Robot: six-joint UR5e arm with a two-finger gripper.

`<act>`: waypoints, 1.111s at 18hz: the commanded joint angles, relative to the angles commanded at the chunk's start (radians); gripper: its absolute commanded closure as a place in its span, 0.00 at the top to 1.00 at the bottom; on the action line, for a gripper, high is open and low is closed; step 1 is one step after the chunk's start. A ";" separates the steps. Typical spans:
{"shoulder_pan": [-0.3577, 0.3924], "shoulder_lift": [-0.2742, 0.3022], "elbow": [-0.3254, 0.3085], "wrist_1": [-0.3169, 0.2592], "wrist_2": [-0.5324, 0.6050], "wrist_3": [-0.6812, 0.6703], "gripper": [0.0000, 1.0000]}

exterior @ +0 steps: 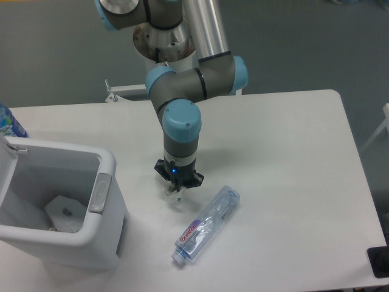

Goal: Place the trash in the trash can
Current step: 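Close the gripper on the white piece and lift it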

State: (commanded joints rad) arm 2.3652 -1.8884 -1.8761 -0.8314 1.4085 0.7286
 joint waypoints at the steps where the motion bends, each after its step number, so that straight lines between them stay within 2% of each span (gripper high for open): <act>1: 0.015 0.005 0.005 0.000 -0.035 -0.002 0.05; 4: 0.051 0.038 0.025 -0.002 -0.135 -0.012 0.05; 11: 0.077 0.041 0.092 -0.012 -0.204 -0.047 0.01; 15: 0.104 0.041 0.184 -0.046 -0.272 -0.103 0.01; 20: 0.135 0.041 0.322 -0.048 -0.394 -0.208 0.01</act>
State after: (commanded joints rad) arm 2.5004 -1.8469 -1.5542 -0.8790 1.0142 0.5202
